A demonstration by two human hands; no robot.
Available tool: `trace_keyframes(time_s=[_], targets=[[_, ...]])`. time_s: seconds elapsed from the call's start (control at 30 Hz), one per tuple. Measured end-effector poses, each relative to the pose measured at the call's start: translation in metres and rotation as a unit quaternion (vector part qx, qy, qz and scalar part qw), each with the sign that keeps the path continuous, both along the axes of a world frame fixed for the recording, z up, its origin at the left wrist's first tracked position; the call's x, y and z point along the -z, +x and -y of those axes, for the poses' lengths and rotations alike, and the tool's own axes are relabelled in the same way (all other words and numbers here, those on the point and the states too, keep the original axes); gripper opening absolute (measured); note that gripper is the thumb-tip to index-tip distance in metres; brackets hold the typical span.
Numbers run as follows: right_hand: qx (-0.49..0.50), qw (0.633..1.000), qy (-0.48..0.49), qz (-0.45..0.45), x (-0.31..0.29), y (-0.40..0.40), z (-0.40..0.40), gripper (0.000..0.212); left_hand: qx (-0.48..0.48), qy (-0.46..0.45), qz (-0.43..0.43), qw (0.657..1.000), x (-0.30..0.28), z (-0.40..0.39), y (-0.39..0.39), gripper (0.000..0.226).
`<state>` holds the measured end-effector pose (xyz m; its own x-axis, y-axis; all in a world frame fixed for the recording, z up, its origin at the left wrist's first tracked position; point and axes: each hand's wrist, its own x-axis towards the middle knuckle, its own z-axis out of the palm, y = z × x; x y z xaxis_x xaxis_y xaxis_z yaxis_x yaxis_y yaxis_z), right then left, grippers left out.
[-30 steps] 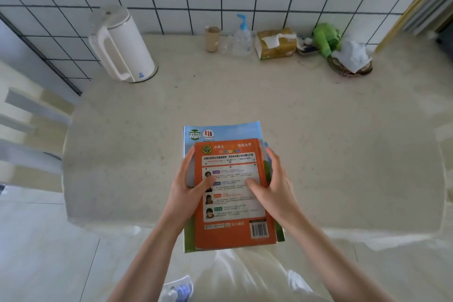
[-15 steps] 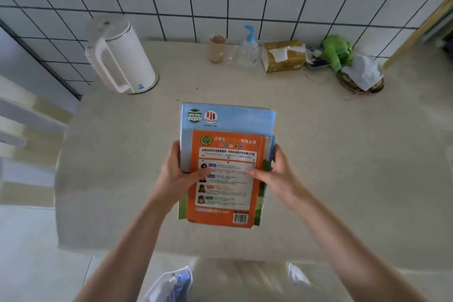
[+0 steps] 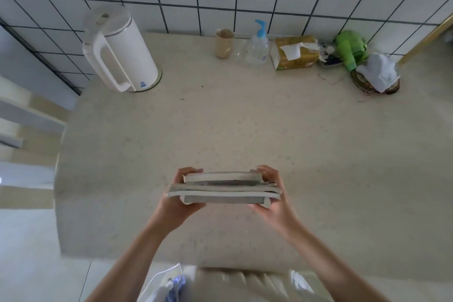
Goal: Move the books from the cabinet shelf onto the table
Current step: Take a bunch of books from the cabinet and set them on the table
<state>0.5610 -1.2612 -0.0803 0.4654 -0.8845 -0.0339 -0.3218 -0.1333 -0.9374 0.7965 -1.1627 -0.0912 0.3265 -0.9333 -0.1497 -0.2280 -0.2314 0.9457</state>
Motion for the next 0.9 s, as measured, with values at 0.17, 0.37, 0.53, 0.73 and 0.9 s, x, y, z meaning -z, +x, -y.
trace_keyframes(time_s=[0.17, 0.37, 0.53, 0.73, 0.9], targets=[[-0.038, 0.999, 0.032, -0.009, 0.005, -0.001, 0.011, 0.087, 0.009, 0.026, -0.040, 0.999, 0.009, 0.007, 0.006, 0.080], [-0.013, 0.993, 0.110, -0.034, 0.017, 0.002, 0.031, 0.062, -0.035, 0.074, 0.047, 0.996, 0.018, 0.017, 0.009, 0.059], [-0.015, 0.988, 0.149, -0.048, 0.017, 0.012, 0.062, 0.046, -0.021, 0.120, 0.015, 0.992, 0.012, 0.044, 0.022, 0.049], [-0.025, 0.975, 0.220, -0.021, -0.012, 0.045, 0.112, 0.055, -0.044, 0.126, -0.071, 0.989, -0.006, 0.086, 0.040, 0.039], [0.028, 0.947, 0.312, -0.069, -0.011, 0.076, 0.149, 0.051, -0.094, 0.152, -0.156, 0.971, -0.010, 0.127, 0.052, 0.051]])
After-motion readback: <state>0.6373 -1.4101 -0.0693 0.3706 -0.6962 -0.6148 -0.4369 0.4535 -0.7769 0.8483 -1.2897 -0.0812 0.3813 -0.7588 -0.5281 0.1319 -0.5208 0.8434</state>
